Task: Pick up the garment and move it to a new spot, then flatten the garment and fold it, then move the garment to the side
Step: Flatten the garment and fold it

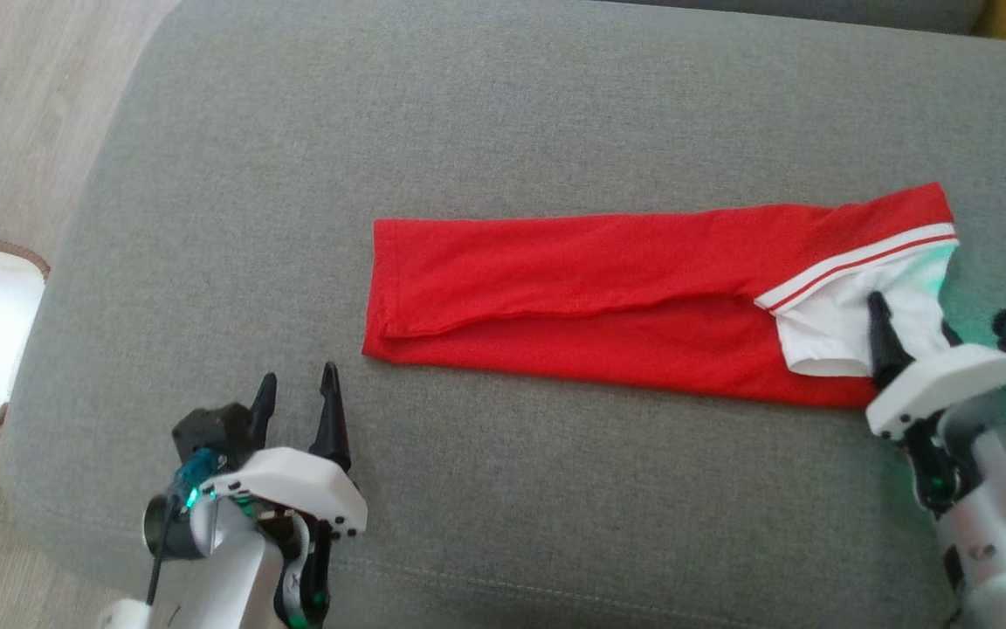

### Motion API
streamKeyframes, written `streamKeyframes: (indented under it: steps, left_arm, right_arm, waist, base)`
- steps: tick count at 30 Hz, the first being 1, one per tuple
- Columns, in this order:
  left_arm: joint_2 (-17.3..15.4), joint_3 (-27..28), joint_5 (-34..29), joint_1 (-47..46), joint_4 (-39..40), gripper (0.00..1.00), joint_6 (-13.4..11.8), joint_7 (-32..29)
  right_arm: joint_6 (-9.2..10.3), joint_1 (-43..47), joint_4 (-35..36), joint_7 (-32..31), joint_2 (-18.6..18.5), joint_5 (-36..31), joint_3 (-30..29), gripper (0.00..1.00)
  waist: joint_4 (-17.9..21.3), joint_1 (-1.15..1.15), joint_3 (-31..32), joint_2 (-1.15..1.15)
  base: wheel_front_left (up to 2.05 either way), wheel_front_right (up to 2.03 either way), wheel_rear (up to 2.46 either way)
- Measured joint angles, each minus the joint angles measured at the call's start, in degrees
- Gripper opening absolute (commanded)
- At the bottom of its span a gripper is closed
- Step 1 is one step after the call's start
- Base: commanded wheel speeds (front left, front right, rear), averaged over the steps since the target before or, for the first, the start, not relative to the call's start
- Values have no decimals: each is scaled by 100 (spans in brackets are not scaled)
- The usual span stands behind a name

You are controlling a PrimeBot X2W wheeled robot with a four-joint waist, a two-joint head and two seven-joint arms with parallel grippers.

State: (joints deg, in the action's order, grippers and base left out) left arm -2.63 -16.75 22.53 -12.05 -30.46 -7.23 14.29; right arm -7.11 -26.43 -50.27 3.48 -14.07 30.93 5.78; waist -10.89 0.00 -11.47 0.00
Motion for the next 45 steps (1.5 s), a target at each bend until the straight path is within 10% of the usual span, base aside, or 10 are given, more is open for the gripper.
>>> streamKeyframes:
  steps: [3,4,6,20,28,36,45]
  left_arm:
    - [1,8,42,14,99,100,-1,0]
    - [3,1,42,13,118,100,-3,0]
    - [10,-18,44,13,146,100,-32,0]
    - [20,-310,293,15,222,100,-37,0]
    - [20,-431,310,26,243,100,-65,0]
    - [23,-745,337,28,227,100,-59,0]
    - [19,-1207,487,31,223,100,-101,0]
  right_arm:
    - [1,-90,51,-210,53,88,227,100]
    - [1,-119,78,-275,57,105,328,77]
    - [1,-142,146,-379,73,190,522,0]
    - [0,-120,56,342,-176,412,632,0]
    - [0,-129,1467,404,-211,619,1333,0]
    - [0,5,2524,-236,98,921,2392,0]
    - [0,65,2137,-424,421,813,2770,0]
  waist:
    - [23,0,-29,0]
    - [41,0,-36,0]
    - [85,0,-36,0]
    - [459,0,239,0]
    - [612,0,278,0]
    - [293,0,279,0]
    - [-428,0,224,0]
  base:
    - [0,0,0]
    - [0,0,0]
    - [0,0,0]
    - [0,0,0]
    - [0,0,0]
    - [0,0,0]
    - [0,0,0]
